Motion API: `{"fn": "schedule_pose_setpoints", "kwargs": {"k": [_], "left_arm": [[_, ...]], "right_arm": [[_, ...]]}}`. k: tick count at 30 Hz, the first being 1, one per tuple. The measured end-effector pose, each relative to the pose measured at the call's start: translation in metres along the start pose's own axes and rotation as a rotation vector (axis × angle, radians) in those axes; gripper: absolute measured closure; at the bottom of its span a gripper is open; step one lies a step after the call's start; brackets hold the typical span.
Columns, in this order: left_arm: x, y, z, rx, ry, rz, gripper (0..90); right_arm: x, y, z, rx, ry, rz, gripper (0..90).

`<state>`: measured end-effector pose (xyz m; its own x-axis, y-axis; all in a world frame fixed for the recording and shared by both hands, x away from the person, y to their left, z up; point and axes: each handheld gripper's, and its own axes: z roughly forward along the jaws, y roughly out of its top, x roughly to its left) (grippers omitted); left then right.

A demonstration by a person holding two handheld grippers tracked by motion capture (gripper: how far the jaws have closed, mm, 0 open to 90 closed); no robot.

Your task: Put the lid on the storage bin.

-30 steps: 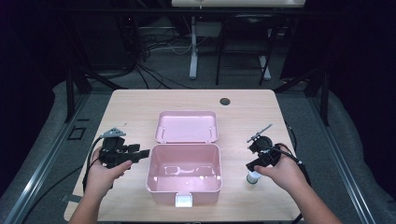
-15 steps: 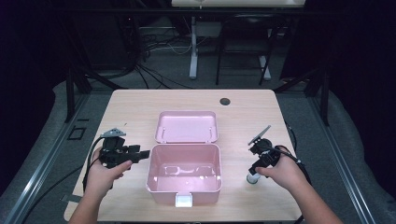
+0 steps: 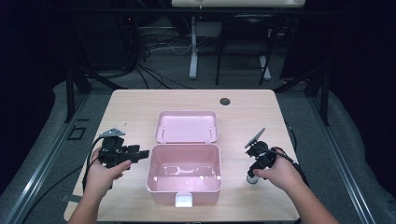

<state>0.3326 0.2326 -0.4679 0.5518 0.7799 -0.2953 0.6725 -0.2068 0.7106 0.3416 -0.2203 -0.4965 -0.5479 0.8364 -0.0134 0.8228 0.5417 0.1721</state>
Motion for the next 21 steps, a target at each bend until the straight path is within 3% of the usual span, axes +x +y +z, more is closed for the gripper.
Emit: {"fn": "schedule_pose_setpoints", "kwargs": {"k": [1,2,8,12,21], "left_arm": [[0.000,0.000,0.000,0.000,-0.001,-0.001,44.6],[0.000,0.000,0.000,0.000,-0.001,-0.001,44.6],[0.001,0.000,0.000,0.001,-0.001,-0.003,44.6],[0.001,0.000,0.000,0.000,-0.004,-0.006,44.5],[0.002,0.000,0.001,0.006,-0.004,-0.007,44.5]], "right_arm": [[0.000,0.000,0.002,-0.013,0.001,-0.008,41.7],[0.001,0.001,0.001,0.017,-0.004,-0.002,42.0],[0.003,0.002,0.004,0.038,-0.005,-0.017,45.4],[0.001,-0.001,0.009,0.019,0.032,0.022,47.4],[0.000,-0.001,0.012,0.022,0.027,0.004,48.9]]}}
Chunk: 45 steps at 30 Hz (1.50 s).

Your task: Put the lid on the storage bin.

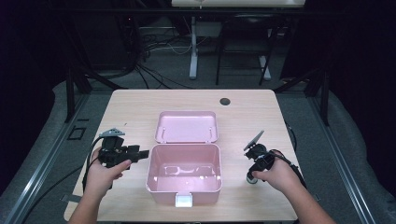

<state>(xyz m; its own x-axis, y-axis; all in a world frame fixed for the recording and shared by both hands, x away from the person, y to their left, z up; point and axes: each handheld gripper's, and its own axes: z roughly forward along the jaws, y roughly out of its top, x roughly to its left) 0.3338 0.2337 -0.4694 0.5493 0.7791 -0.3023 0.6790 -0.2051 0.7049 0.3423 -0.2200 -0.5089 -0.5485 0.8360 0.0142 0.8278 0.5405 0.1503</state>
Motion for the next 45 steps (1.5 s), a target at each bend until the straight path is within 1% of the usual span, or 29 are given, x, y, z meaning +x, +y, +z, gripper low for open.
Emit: {"fn": "schedule_pose_setpoints", "kwargs": {"k": [1,2,5,8,9,11,13,16,17,18,19,22,27,28,30,37,38,40,41,43,44,45], "left_arm": [[0.000,0.000,0.000,0.000,0.000,0.000,44.5],[0.000,0.000,0.000,0.000,0.000,0.000,44.5],[0.000,0.000,0.000,-0.001,0.001,0.000,44.5],[0.000,0.000,-0.001,-0.001,-0.001,-0.002,44.5],[0.000,0.000,-0.001,-0.002,-0.002,-0.004,44.6],[0.000,0.000,-0.001,-0.003,-0.005,-0.005,44.6],[0.000,0.000,-0.002,-0.002,-0.008,-0.007,44.6],[0.000,0.000,-0.002,-0.003,-0.019,-0.011,44.7],[0.000,0.000,-0.002,-0.002,-0.020,-0.011,44.7],[-0.001,0.000,-0.002,-0.004,-0.021,-0.012,44.8],[-0.001,0.001,-0.002,-0.004,-0.025,-0.011,44.7],[-0.002,0.001,-0.002,-0.005,-0.027,-0.009,44.7],[-0.003,0.001,-0.003,-0.007,-0.027,-0.005,44.8],[-0.003,0.001,-0.003,-0.006,-0.027,-0.004,44.8],[-0.003,0.001,-0.003,-0.006,-0.025,-0.004,44.8],[-0.001,0.001,-0.004,-0.007,-0.021,-0.012,44.7],[-0.001,0.001,-0.004,-0.008,-0.021,-0.012,44.7],[-0.001,0.001,-0.004,-0.006,-0.020,-0.014,44.7],[-0.001,0.001,-0.003,-0.005,-0.020,-0.013,44.7],[0.000,0.001,-0.003,-0.005,-0.020,-0.016,44.7],[0.000,0.001,-0.003,-0.005,-0.021,-0.016,44.7],[0.000,0.001,-0.004,-0.006,-0.021,-0.016,44.7]], "right_arm": [[0.000,0.000,0.001,-0.007,-0.001,0.004,48.9],[0.000,0.000,0.000,0.003,0.000,0.008,48.9],[0.000,0.002,0.000,0.007,-0.001,-0.005,49.6],[0.001,0.002,0.000,0.004,-0.007,-0.008,49.9],[0.001,0.003,-0.001,0.024,-0.010,-0.011,49.9],[0.001,0.003,0.000,0.019,-0.012,-0.018,50.0],[0.002,0.003,-0.001,0.014,-0.012,-0.009,50.1],[0.002,0.004,-0.004,0.014,-0.014,-0.010,50.1],[0.002,0.004,-0.006,0.016,-0.013,-0.011,50.1],[0.002,0.004,-0.007,0.007,-0.015,-0.013,50.1],[0.003,0.005,-0.009,0.017,-0.015,-0.013,50.2],[0.004,0.005,-0.012,-0.011,-0.018,-0.020,50.2],[0.007,0.007,-0.021,0.005,-0.019,-0.022,50.2],[0.008,0.008,-0.023,-0.005,-0.022,-0.032,50.2],[0.009,0.009,-0.027,0.011,-0.021,-0.042,50.2],[0.013,0.013,-0.041,0.008,-0.028,-0.070,50.2],[0.014,0.014,-0.042,0.000,-0.027,-0.070,50.2],[0.016,0.015,-0.046,0.006,-0.028,-0.076,50.2],[0.017,0.017,-0.049,0.020,-0.030,-0.082,50.2],[0.019,0.019,-0.053,0.024,-0.031,-0.088,50.2],[0.020,0.020,-0.055,0.035,-0.033,-0.091,50.2],[0.021,0.021,-0.056,0.026,-0.031,-0.093,50.2]]}}
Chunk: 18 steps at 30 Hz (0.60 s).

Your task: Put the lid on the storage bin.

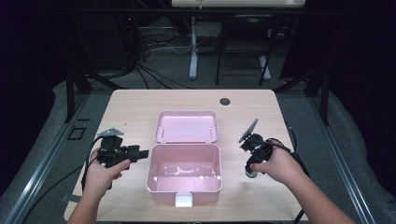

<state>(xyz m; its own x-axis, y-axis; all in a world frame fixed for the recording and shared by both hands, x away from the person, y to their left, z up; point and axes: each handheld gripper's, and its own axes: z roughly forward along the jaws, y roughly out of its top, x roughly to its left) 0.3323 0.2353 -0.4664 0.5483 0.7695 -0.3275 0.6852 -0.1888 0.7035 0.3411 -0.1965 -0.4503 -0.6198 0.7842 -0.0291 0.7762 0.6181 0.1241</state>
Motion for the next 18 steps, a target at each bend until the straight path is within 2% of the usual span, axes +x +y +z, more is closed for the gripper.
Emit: {"fn": "schedule_pose_setpoints", "kwargs": {"k": [18], "left_arm": [[0.002,0.000,0.000,0.000,0.001,-0.002,44.7]], "right_arm": [[0.016,0.015,-0.026,0.017,0.024,-0.049,50.2]]}}
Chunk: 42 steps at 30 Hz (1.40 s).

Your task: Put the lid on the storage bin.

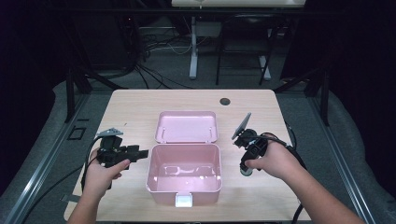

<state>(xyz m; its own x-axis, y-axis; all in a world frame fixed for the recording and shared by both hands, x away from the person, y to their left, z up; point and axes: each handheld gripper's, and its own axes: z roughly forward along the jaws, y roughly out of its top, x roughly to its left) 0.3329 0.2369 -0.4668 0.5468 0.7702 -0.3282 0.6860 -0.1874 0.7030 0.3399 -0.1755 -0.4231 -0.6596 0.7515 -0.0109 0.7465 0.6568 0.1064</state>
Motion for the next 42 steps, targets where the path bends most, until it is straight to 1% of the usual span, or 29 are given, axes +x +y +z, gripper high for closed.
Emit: {"fn": "schedule_pose_setpoints", "kwargs": {"k": [2,3,6,7,9,11,17,20,22,23,24,25,26,29,31,32,33,37,39,40,42], "left_arm": [[0.000,0.000,0.000,0.001,0.003,0.000,44.7],[0.001,0.000,0.000,0.002,0.006,0.001,44.8],[0.001,0.000,0.001,0.004,0.008,0.001,44.8],[0.000,0.000,0.001,0.006,0.007,0.000,44.8],[0.000,0.000,0.001,0.005,0.006,0.000,44.8],[0.000,0.000,0.001,0.006,0.005,0.001,44.8],[0.000,0.000,0.002,0.008,0.001,0.000,44.8],[0.000,0.000,0.002,0.009,0.000,0.002,44.8],[0.000,0.000,0.002,0.006,0.001,0.000,44.8],[0.000,0.000,0.001,0.005,0.000,0.000,44.8],[0.000,0.000,0.001,0.004,0.000,0.001,44.8],[0.001,0.000,0.001,0.004,0.000,0.001,44.8],[0.001,0.000,0.001,0.002,0.000,0.000,44.8],[0.001,0.000,0.002,0.005,-0.001,-0.001,44.8],[0.001,0.000,0.002,0.007,-0.002,-0.002,44.8],[0.001,0.000,0.002,0.006,-0.002,-0.003,44.8],[0.001,0.000,0.002,0.006,-0.003,-0.003,44.8],[0.002,0.000,0.001,0.004,-0.002,-0.007,44.7],[0.003,0.000,0.000,0.002,-0.002,-0.007,44.8],[0.003,0.000,0.000,0.002,-0.002,-0.008,44.8],[0.003,0.000,0.000,0.000,-0.002,-0.007,44.8]], "right_arm": [[0.001,0.002,-0.003,-0.011,0.002,-0.006,50.2],[0.002,0.003,-0.005,-0.001,0.002,-0.005,50.2],[0.004,0.006,-0.011,-0.010,0.004,-0.013,50.2],[0.004,0.007,-0.013,0.000,0.003,-0.015,50.2],[0.006,0.009,-0.015,-0.010,0.006,-0.020,50.2],[0.008,0.011,-0.019,0.001,0.007,-0.029,50.2],[0.015,0.018,-0.028,-0.001,0.007,-0.047,50.2],[0.018,0.021,-0.030,-0.006,0.004,-0.053,50.2],[0.019,0.023,-0.033,0.003,0.004,-0.059,50.2],[0.020,0.024,-0.034,-0.006,0.009,-0.060,50.2],[0.021,0.026,-0.036,0.004,0.007,-0.065,50.2],[0.023,0.026,-0.037,0.002,0.009,-0.064,50.3],[0.023,0.027,-0.038,-0.005,0.008,-0.070,50.3],[0.027,0.031,-0.042,0.006,0.010,-0.083,50.2],[0.030,0.033,-0.043,-0.001,0.010,-0.098,50.3],[0.031,0.035,-0.044,-0.007,0.010,-0.103,50.2],[0.033,0.036,-0.045,0.000,0.010,-0.105,50.2],[0.041,0.043,-0.046,0.000,0.009,-0.138,50.2],[0.044,0.046,-0.047,0.001,0.014,-0.141,50.3],[0.046,0.048,-0.047,0.002,0.011,-0.150,50.2],[0.050,0.052,-0.047,-0.008,0.020,-0.157,50.3]]}}
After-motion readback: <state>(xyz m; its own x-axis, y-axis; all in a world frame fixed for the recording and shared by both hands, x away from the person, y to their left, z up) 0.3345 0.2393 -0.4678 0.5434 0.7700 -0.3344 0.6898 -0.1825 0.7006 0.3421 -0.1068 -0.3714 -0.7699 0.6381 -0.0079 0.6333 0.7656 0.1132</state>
